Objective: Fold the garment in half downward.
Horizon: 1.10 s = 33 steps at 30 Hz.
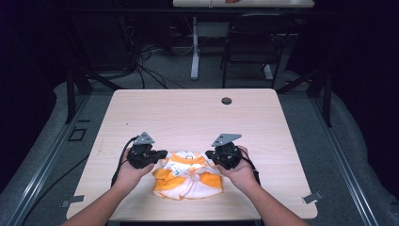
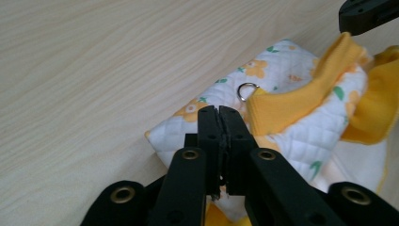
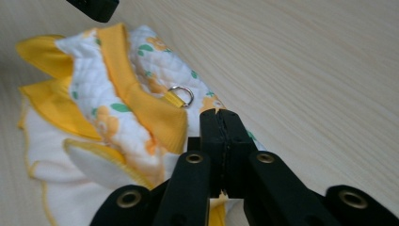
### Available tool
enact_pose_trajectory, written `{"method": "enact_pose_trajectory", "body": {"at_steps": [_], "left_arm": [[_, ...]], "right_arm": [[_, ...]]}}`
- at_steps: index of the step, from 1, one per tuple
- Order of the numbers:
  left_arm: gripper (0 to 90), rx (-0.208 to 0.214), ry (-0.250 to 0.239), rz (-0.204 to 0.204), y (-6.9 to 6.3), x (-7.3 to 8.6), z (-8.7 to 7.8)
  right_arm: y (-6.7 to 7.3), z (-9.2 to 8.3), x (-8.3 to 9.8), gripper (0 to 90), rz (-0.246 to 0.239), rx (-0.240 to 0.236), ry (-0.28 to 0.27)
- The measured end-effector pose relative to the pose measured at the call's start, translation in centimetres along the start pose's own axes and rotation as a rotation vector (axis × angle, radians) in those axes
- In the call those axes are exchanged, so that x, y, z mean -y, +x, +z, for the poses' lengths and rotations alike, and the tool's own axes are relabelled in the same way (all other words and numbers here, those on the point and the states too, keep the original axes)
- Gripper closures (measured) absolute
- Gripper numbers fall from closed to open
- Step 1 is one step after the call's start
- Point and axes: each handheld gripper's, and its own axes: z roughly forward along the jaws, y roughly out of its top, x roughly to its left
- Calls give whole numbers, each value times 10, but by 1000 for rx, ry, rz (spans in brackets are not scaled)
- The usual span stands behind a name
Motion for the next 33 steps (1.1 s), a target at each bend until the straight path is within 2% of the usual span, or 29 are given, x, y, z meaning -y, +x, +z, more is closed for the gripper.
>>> {"method": "enact_pose_trajectory", "body": {"at_steps": [4,6,7,8,10,11,13,17,21,22,24,26,33], "left_arm": [[897,12,6,-12,1,0,7],[898,46,8,-16,-4,3,10],[899,46,8,-16,-4,3,10],[900,59,11,-9,-8,5,8],[900,69,10,-1,-10,6,6],[900,79,11,2,-12,7,4],[900,109,3,12,-19,11,-4],[900,117,10,22,-25,18,-7],[900,139,10,10,-31,28,-10],[900,144,13,7,-33,31,-9],[900,147,37,16,-41,38,-9],[900,157,41,16,-44,43,-9],[899,149,63,36,-51,58,-9]], "right_arm": [[-4,11,1,898,21,4,28],[-3,16,3,899,30,-27,37],[-3,16,3,899,30,-27,37],[1,15,4,899,19,-49,41],[3,14,5,899,15,-52,42],[9,9,6,899,-4,-65,38],[13,5,7,899,-13,-77,36],[19,-1,10,899,-21,-94,33],[29,-4,18,899,-40,-131,49],[33,-4,23,899,-47,-140,66],[37,-3,28,899,-43,-148,69],[41,-3,33,899,-39,-161,67],[51,-5,47,899,-40,-183,78]]}}
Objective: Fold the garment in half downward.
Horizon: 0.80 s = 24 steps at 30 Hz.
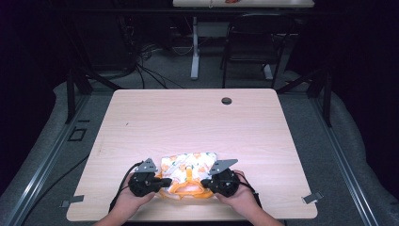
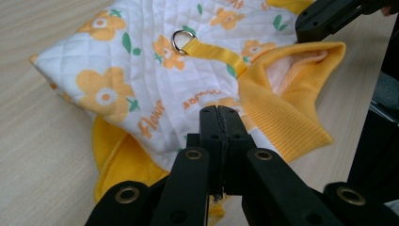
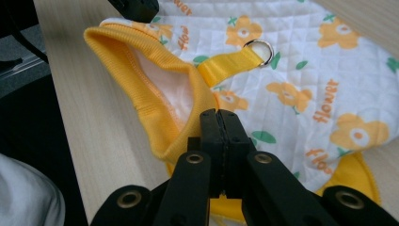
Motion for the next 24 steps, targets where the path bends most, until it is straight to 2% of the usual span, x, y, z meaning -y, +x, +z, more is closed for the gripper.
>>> {"method": "enact_pose_trajectory", "body": {"at_steps": [8,9,12,17,24], "left_arm": [[899,-13,32,8,1,13,9],[900,-9,28,-8,2,16,11],[900,-10,21,-7,3,16,12],[900,-22,26,16,2,15,13],[900,-32,24,17,6,13,14]], "right_arm": [[4,9,16,900,11,-8,26],[4,12,19,900,17,-7,25],[3,13,21,900,25,-8,28],[3,15,21,900,26,-10,25],[1,16,19,900,31,-6,25]]}}
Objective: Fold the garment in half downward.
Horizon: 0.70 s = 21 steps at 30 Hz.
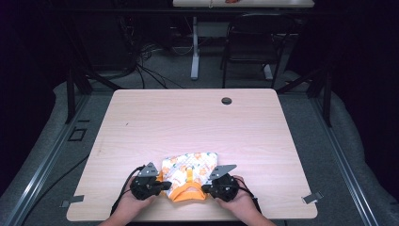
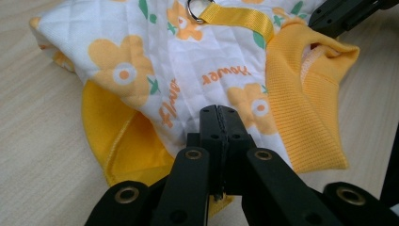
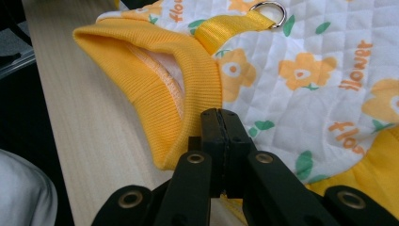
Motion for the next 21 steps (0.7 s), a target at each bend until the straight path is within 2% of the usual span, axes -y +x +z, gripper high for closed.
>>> {"method": "enact_pose_trajectory", "body": {"at_steps": [4,10,21], "left_arm": [[900,-9,-1,-7,4,-3,2],[900,-41,-4,-11,16,-12,7],[900,-70,-14,-31,36,-26,16]], "right_arm": [[-4,1,-3,899,-8,9,3],[-12,6,-11,900,5,36,5],[-35,14,-24,899,50,64,0]]}}
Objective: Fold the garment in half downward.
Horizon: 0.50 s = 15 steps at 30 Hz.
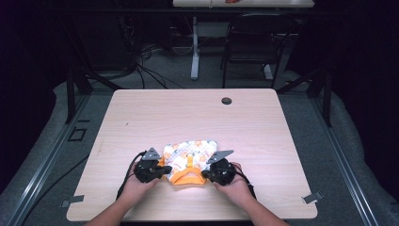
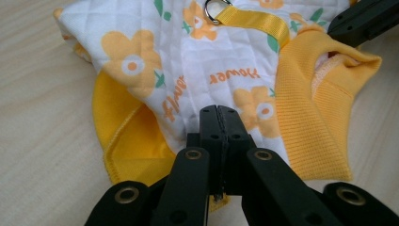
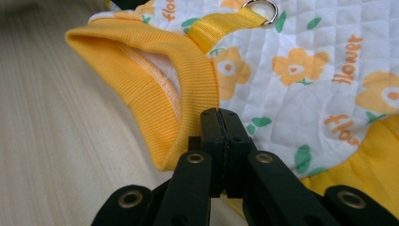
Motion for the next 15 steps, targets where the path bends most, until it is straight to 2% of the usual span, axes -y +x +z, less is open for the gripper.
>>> {"method": "enact_pose_trajectory", "body": {"at_steps": [3,4,15], "left_arm": [[900,-2,-6,-2,6,-4,3],[900,-3,-17,-20,9,-5,6],[900,-43,-4,-16,20,-20,15]], "right_arm": [[-3,2,-2,899,4,7,-3],[-6,2,-5,899,4,19,6],[-22,10,-17,899,16,45,9]]}}
